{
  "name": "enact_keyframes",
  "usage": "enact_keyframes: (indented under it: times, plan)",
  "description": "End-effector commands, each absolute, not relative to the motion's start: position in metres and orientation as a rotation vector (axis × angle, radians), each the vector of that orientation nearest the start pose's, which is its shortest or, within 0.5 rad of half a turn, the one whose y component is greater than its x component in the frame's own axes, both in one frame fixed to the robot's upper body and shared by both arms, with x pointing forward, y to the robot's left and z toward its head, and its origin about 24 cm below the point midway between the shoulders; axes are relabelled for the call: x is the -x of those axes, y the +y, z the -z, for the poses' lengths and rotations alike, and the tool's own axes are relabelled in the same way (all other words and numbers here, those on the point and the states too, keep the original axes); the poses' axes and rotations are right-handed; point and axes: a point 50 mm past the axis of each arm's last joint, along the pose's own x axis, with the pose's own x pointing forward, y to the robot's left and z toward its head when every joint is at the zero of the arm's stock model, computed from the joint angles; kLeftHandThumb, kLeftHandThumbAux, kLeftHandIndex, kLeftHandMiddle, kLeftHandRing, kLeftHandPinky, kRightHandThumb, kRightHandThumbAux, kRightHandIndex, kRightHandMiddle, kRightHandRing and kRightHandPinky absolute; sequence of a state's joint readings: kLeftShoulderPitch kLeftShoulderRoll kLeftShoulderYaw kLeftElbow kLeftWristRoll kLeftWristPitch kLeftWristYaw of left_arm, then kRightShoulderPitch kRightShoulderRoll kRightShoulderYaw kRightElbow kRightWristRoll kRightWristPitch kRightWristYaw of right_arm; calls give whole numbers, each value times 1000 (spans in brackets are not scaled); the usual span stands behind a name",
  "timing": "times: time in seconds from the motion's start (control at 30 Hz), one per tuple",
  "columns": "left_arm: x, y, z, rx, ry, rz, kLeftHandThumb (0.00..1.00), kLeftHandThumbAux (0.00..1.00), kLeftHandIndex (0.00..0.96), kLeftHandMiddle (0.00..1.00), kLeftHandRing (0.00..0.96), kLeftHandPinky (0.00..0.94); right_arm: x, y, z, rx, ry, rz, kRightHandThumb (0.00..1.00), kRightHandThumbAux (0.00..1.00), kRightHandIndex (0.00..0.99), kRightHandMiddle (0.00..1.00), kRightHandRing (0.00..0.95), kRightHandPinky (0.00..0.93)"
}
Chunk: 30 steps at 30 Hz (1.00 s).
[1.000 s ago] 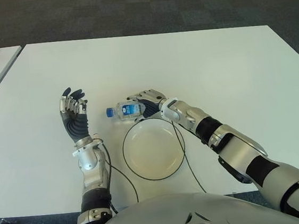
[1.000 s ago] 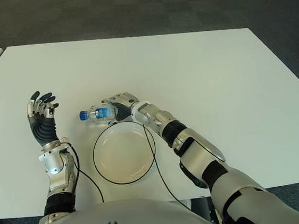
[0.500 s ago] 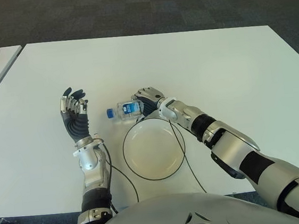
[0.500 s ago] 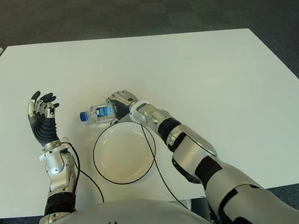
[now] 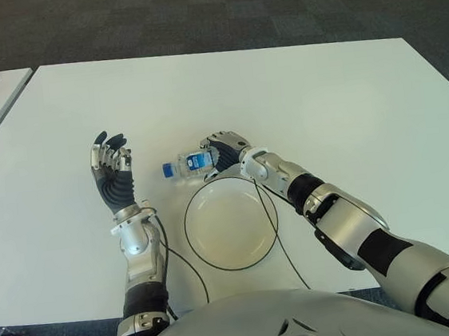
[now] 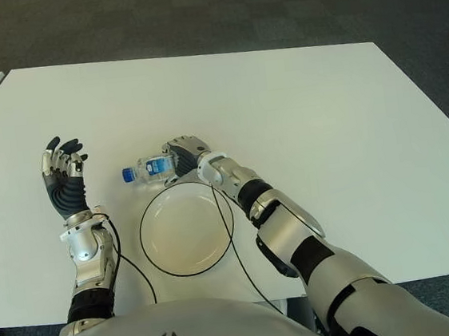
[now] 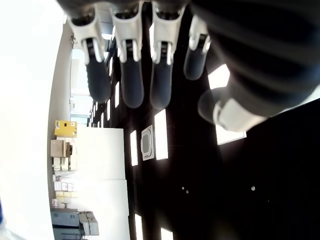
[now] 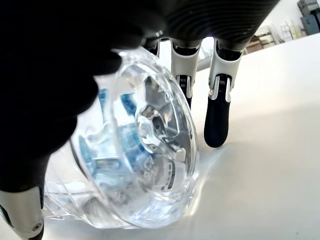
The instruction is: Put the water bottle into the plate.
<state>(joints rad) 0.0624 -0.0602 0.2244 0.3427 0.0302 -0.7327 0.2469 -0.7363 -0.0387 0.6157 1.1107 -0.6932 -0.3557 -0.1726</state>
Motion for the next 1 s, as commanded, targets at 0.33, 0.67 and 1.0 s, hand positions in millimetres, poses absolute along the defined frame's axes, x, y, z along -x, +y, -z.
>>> enact_keyframes:
  times: [0.33,0.67,1.0]
  plan:
    - [-209,201,-13,20,-311,-495,590,596,192,304,301,335,-320,-34,-5,1058,-169,-712,953,658,386,504,522,790]
    - [-209,201,-13,10,-308,-496,574,603,196,304,306,337,-320,-39,-6,1039,-190,-703,955,656,387,508,529,858]
    - [-209,201,-12,16,-309,-494,583,608,200,312,308,335,-319,-42,-6,1039,-220,-671,956,655,390,510,532,868]
